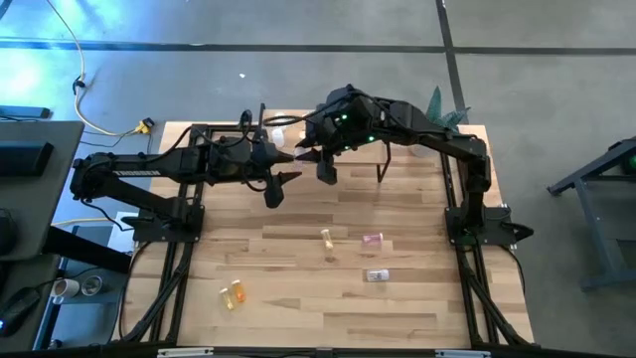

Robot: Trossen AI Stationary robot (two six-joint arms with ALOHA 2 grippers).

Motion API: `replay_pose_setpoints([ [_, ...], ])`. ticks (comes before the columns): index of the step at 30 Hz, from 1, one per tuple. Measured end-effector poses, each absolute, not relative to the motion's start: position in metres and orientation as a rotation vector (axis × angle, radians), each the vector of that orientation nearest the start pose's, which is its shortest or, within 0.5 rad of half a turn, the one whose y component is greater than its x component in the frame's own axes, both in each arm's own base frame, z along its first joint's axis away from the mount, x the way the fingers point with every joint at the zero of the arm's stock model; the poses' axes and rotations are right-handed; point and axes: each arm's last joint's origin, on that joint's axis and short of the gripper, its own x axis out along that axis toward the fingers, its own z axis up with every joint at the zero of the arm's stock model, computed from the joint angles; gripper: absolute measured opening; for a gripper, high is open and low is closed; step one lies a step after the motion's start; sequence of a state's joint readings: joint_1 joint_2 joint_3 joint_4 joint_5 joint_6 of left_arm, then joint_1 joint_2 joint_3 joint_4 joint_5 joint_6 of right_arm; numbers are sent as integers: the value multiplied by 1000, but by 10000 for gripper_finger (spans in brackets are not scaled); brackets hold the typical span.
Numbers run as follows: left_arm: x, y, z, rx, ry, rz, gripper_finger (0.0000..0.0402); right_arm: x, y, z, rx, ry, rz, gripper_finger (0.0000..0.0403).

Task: Pick and place medicine bottles onto shelf by color
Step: Put the top pink pill bottle aligned with the other pink pill bottle on the shelf

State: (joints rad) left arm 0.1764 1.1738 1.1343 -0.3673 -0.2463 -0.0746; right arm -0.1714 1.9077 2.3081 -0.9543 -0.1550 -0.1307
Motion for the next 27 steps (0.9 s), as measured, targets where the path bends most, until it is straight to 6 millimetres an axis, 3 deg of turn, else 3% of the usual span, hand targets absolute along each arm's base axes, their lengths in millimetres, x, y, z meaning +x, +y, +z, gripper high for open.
replay_pose_setpoints([
  [17,225,59,380,-21,292,553,204,298,-104,505,-66,495,-217,99],
  [22,224,62,380,-23,291,567,205,280,-119,502,-28,583,-318,99],
  [27,222,67,380,-26,291,588,205,291,-133,484,12,668,-301,99],
])
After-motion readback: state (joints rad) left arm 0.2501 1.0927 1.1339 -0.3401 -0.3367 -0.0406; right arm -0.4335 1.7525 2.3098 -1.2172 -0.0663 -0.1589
